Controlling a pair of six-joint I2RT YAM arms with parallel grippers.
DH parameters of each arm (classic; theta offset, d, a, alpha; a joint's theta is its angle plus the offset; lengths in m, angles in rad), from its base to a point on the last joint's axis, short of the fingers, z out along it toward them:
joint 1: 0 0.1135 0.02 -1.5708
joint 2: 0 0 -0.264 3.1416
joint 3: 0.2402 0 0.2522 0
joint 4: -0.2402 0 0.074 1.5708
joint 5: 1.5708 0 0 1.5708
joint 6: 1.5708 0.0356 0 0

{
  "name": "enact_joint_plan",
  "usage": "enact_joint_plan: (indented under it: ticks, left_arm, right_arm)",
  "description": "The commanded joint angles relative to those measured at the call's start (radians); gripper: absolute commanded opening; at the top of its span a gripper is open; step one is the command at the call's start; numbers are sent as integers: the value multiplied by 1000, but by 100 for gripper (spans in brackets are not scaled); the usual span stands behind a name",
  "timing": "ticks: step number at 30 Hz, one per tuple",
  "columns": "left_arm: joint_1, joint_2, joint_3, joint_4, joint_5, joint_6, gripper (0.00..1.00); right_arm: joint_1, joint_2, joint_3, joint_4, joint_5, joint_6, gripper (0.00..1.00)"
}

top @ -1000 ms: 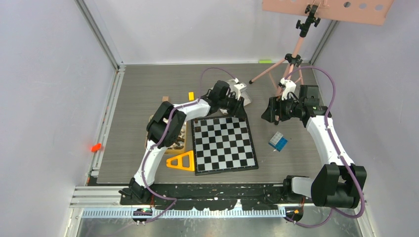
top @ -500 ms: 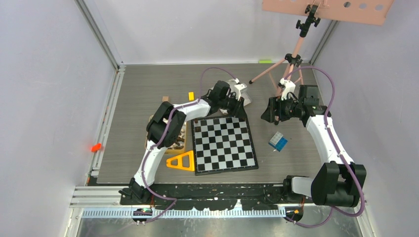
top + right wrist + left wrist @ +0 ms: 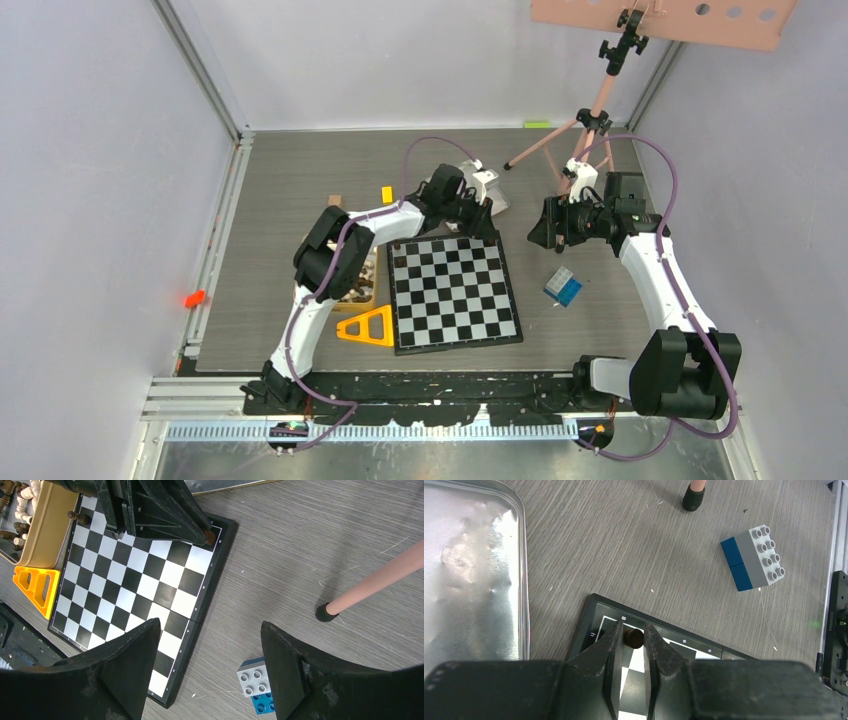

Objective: Set up the chess pieces on the board
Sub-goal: Place the chess piece on the chessboard, then pick up the chess piece from the storage box.

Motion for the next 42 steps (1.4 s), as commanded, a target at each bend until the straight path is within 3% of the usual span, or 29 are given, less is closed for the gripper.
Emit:
enact_joint_plan:
  ticks: [1,5,13,21,29,36,42]
  left_arm:
    - [-4,-61,-12,-20,-14,24,6]
    - [-1,-62,-14,-23,-16,25,8]
    - [-2,-62,-4,-47,-21,28,22]
    - [-1,-104,40,-136,-63,66,47]
    - [23,-241,20,-220,-139,87,69]
    - [104,-450,-87,-364,-181,147,72]
    - [203,-645,-159,-733,-344,371,72]
  right_arm:
    - [-5,-1,-1,13,-19,-10,79]
    - [-5,4,0,13,-21,-12,79]
    - [-5,6,1,12,-22,-12,79]
    - [-5,4,5,13,-23,-8,79]
    - [-5,0,13,12,-35,-1,79]
    - [-5,-1,34,-2,-29,5,79]
    - [-5,-20,30,-8,-12,-2,79]
